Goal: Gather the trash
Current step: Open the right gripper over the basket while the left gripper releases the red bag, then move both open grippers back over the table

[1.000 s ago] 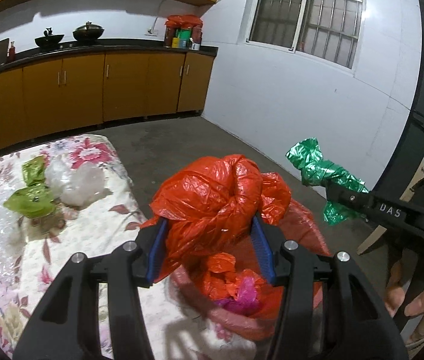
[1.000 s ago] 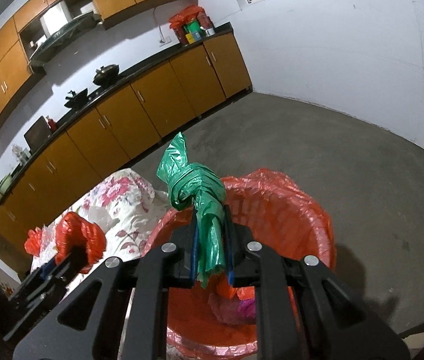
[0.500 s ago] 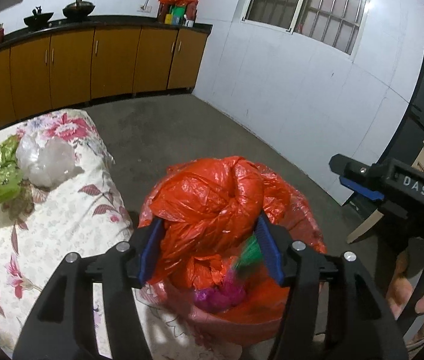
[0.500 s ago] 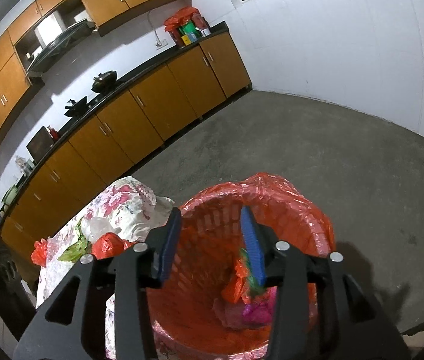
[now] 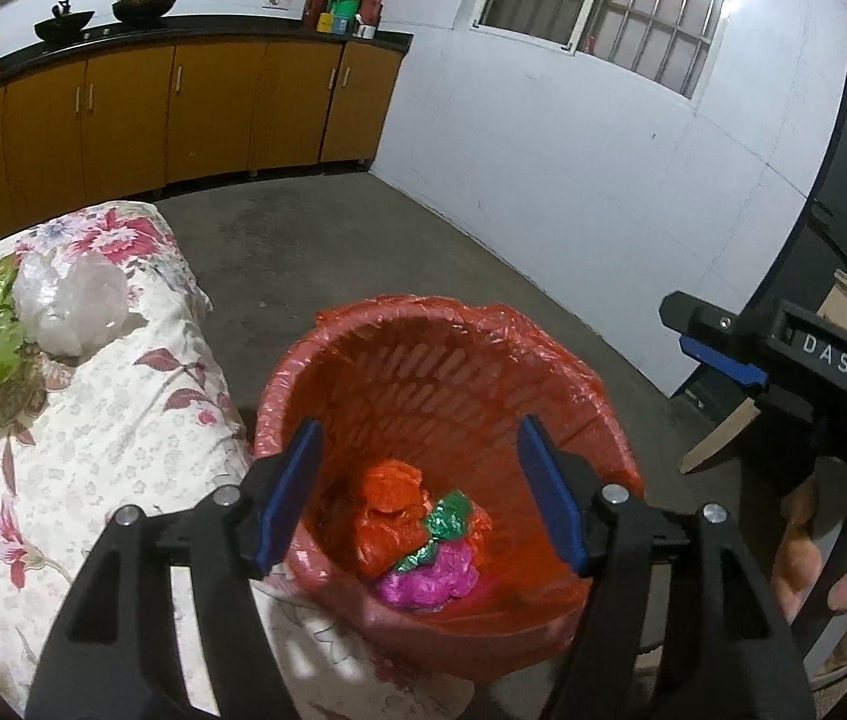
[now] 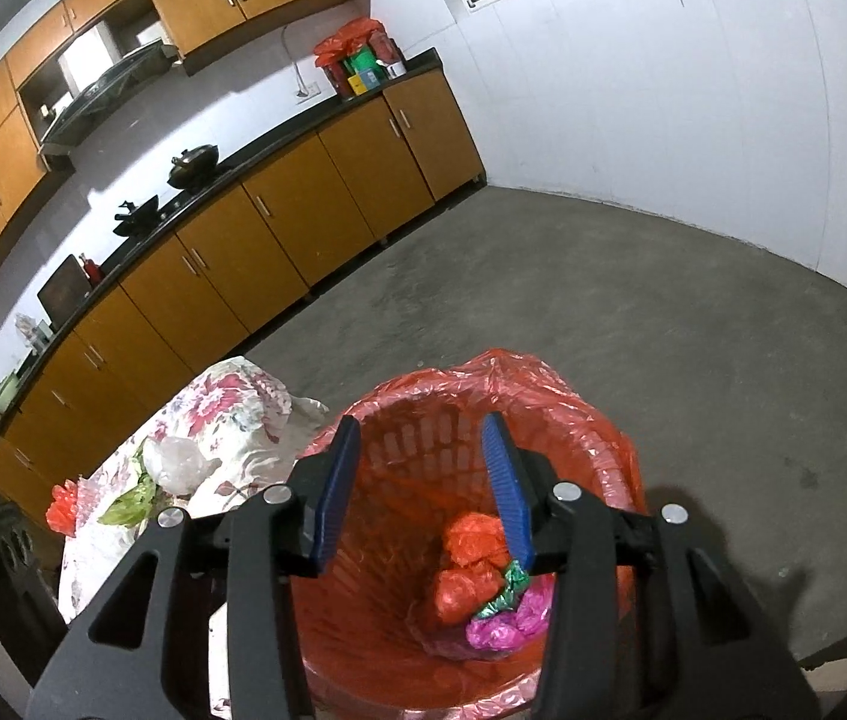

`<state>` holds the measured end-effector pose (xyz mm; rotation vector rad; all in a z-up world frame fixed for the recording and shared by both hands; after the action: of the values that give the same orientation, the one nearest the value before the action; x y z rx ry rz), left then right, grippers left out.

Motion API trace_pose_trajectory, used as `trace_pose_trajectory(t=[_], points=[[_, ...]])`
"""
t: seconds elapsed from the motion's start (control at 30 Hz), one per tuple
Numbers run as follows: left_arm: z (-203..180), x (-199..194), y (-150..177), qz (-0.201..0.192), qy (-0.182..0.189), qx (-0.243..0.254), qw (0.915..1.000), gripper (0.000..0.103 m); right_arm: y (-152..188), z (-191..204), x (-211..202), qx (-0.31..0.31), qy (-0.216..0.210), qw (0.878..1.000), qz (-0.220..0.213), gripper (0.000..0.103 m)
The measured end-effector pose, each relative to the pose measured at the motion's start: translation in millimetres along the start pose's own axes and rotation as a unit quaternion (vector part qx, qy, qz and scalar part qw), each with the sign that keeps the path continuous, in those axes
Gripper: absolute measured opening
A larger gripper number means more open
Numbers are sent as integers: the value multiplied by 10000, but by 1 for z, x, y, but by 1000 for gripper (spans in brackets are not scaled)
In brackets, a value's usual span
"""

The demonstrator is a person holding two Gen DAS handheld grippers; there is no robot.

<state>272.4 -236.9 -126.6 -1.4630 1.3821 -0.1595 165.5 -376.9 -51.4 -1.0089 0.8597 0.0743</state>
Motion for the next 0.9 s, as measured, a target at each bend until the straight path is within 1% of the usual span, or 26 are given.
trace_pose_trajectory(t=[0.07,0.17,0.2,0.27,0.33,0.5,0.57,0.77,0.87,0.9], points=[[3,-5,-1,-62,-73,-19,10000,68,0,1,-1,-40,10,10000,-25,44],[12,-17,-3,-199,-281,-73,9994,71,1,5,-2,-139,34,9999,-67,44],[18,-23,-2,-240,-397,-97,9989,71,1,6,-3,-177,48,9998,-87,46],[25,-33,-1,-299,-578,-128,9978,74,2,10,-5,-252,86,9995,-166,54],[36,-46,1,-387,-826,-177,9957,76,3,16,-7,-346,116,9991,-232,56],[71,-81,11,-479,-1436,-338,9879,77,7,35,-12,-628,181,9971,-382,66],[87,-95,16,-490,-1680,-414,9837,77,10,43,-12,-738,167,9963,-411,69],[136,-141,34,-595,-2341,-844,9667,77,23,72,-12,-1109,19,9930,-404,70],[161,-165,42,-661,-2728,-972,9549,77,30,85,-11,-1272,-52,9911,-379,70],[173,-175,44,-707,-2881,-1042,9493,77,32,90,-11,-1312,-65,9906,-369,70]])
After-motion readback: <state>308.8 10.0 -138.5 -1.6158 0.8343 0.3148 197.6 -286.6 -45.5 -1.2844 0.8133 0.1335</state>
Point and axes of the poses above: each gripper's, at about its wrist camera, not at the fingertips, and x roughly the way its jaws point, z to its left, y to its underside, the point moved 6 cm from there along x, roughly the way its jaws point, and after that the axes turned 15 degrees about y, right-handed, at the moved point
